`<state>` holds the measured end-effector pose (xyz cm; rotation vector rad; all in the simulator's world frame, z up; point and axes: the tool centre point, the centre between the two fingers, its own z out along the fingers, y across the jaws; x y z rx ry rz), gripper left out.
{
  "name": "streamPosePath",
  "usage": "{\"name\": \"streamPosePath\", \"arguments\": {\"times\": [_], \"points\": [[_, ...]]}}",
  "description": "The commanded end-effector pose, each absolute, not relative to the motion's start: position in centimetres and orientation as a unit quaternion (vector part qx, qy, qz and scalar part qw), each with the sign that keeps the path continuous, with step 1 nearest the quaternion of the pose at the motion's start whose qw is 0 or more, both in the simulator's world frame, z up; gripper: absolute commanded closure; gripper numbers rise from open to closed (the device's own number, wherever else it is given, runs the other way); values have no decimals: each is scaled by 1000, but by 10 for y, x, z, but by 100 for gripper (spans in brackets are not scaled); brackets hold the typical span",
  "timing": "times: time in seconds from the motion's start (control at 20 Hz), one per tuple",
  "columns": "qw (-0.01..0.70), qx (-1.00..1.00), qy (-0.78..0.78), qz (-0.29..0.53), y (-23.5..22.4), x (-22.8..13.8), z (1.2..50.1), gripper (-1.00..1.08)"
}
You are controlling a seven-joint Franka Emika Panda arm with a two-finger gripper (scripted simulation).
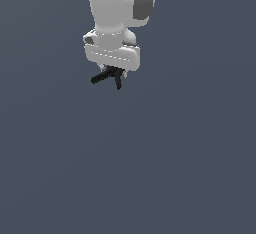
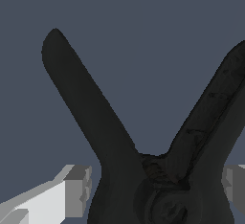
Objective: Pick up the object and move it to a goal position.
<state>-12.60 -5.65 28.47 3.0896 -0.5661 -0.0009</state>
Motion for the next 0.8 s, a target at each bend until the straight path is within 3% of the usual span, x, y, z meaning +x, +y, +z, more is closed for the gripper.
{"name": "streamPosePath", "arguments": {"times": [0.0, 0.75], "points": [[0, 984, -180, 0, -57, -130, 309, 108], [0, 984, -180, 0, -58, -139, 385, 108]]}}
